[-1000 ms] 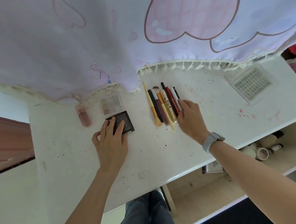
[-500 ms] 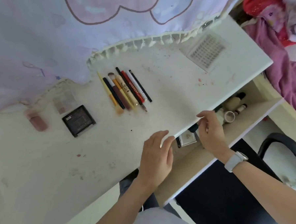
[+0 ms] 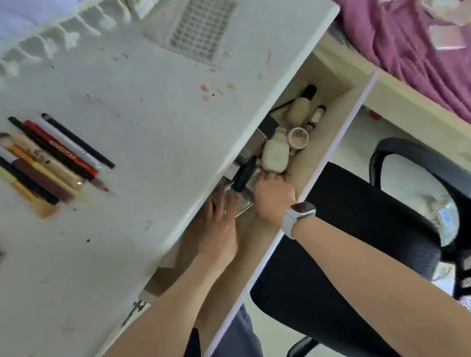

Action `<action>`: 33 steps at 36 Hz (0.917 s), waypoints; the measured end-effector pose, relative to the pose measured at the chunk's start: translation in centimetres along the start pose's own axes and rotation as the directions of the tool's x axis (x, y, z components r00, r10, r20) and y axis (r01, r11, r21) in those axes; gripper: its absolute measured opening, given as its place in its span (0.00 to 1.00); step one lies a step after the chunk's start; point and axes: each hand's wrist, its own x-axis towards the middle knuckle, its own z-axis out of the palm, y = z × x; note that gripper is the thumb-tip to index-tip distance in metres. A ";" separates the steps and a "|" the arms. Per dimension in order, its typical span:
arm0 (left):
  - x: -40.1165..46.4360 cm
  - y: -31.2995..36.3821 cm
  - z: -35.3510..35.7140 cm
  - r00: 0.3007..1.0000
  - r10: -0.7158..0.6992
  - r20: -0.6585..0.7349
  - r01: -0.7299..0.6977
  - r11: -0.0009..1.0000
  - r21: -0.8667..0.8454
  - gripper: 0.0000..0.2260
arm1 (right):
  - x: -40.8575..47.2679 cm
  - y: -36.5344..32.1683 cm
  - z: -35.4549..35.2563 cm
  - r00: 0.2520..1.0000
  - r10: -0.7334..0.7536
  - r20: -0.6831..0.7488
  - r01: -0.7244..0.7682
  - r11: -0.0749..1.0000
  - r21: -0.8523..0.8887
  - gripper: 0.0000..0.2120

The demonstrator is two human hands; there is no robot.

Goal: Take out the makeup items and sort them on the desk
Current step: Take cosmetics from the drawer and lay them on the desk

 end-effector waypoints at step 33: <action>0.9 1.7 0.8 0.950 -0.295 0.099 0.310 0.870 -0.384 0.26 | 0.9 1.1 -0.1 0.987 -0.139 0.081 0.126 0.981 0.148 0.16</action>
